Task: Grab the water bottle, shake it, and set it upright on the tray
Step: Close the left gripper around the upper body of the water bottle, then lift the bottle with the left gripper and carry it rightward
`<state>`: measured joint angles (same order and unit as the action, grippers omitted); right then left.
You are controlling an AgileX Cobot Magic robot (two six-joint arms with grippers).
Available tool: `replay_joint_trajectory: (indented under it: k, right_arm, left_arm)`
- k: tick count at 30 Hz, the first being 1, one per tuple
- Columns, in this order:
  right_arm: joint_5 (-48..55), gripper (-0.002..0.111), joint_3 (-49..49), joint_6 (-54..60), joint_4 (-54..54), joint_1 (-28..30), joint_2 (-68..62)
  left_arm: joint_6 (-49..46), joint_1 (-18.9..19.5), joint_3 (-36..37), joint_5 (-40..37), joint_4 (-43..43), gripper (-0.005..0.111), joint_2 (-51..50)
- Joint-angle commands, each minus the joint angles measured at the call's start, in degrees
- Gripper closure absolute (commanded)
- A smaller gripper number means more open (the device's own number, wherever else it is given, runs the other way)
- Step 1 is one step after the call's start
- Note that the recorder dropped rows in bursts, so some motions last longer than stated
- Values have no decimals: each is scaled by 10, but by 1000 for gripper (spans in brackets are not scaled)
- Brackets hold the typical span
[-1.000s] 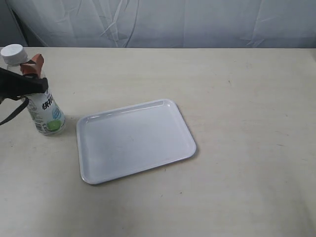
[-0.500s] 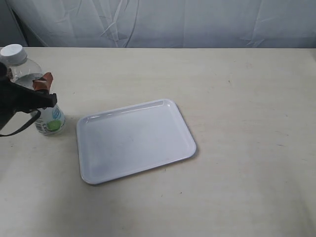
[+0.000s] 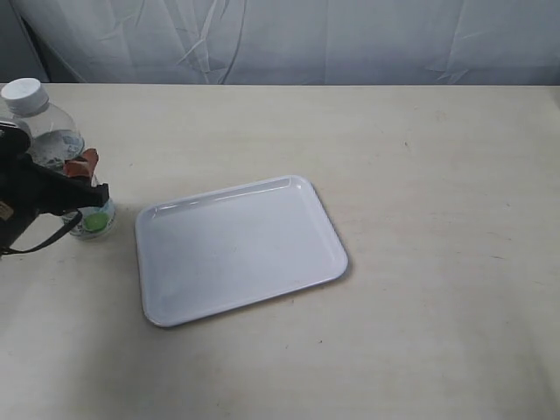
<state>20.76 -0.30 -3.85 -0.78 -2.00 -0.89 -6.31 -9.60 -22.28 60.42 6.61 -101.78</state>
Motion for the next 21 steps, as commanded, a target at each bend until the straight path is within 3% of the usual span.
replay_joint_trajectory:
  k: [1,2,8,13,16,21]
  right_arm:
    - [-5,104,3,3,-1,3,2]
    - [-5,104,3,3,-1,3,2]
    - [-5,104,3,3,-1,3,2]
    - [-5,104,3,3,-1,3,2]
    - [-5,104,3,3,-1,3,2]
    - [-5,104,3,3,-1,3,2]
  left_arm:
    - [3,-3,-7,17,-18,92,-2]
    - [2,-3,-7,17,-42,106,-2]
    - [2,-3,-7,10,-76,106,83]
    - [14,-3,-52,-160,-95,106,273]
    - [112,-3,-85,-223,-161,106,352]
    - [380,-3,-124,-228,-410,107,440]
